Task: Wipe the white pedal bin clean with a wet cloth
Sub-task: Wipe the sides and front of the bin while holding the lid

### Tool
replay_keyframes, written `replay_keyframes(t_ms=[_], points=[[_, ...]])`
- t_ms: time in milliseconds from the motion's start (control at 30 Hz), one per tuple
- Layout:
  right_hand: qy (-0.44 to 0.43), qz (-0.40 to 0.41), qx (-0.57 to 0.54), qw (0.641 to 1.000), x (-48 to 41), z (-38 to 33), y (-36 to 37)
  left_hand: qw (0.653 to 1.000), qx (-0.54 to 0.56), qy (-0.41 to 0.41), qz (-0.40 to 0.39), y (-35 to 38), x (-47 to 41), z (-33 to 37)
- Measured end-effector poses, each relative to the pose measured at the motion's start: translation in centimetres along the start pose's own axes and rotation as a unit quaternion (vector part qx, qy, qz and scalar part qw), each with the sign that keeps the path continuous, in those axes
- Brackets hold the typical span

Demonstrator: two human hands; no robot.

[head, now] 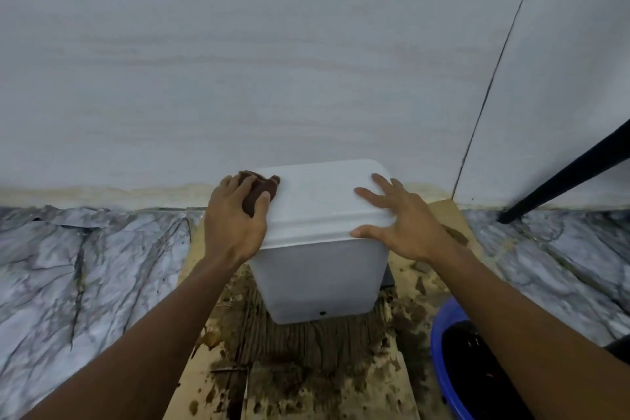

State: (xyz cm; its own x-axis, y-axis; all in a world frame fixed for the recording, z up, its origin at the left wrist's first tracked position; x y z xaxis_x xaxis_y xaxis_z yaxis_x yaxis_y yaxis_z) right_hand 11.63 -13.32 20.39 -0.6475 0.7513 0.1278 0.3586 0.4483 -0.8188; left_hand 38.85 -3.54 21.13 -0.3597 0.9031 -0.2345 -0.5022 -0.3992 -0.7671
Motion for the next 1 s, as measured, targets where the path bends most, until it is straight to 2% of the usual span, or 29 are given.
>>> replay_keyframes(t_ms=[233, 433, 600, 800, 1000], points=[[0.006, 0.135, -0.060, 0.989, -3.7, 1.0, -2.2, 0.991, -0.017, 0.114, 0.068, 1.0, -2.0, 1.0], [0.015, 0.164, -0.130, 0.978, -6.4, 2.1, -3.3, 0.974, -0.075, 0.172, 0.126, 3.1, -3.7, 1.7], [0.018, 0.166, -0.138, 0.976, -7.1, 2.1, -3.4, 0.985, -0.145, 0.084, 0.028, 3.9, -7.4, 4.3], [0.032, 0.142, -0.101, 0.984, -5.0, 1.7, -3.5, 0.972, -0.161, 0.170, -0.029, 5.5, -5.1, 9.2], [0.047, 0.085, -0.099, 0.990, -0.9, 1.0, -2.9, 0.952, -0.185, 0.199, -0.142, 6.2, -1.4, 9.8]])
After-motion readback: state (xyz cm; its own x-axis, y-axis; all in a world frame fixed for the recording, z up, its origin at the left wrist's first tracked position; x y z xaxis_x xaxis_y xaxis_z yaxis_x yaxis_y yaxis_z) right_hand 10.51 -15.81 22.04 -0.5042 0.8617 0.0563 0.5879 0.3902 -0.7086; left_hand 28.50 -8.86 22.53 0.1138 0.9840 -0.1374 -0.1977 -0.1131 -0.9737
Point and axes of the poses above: each hand's wrist, its own x-axis away from the middle knuckle, its own y-axis out of the palm, z = x × y, the point moved 8 cm from there along -x, towards the middle knuckle, and after that the axes turned 12 degrees about -z, right-handed, at the moved point
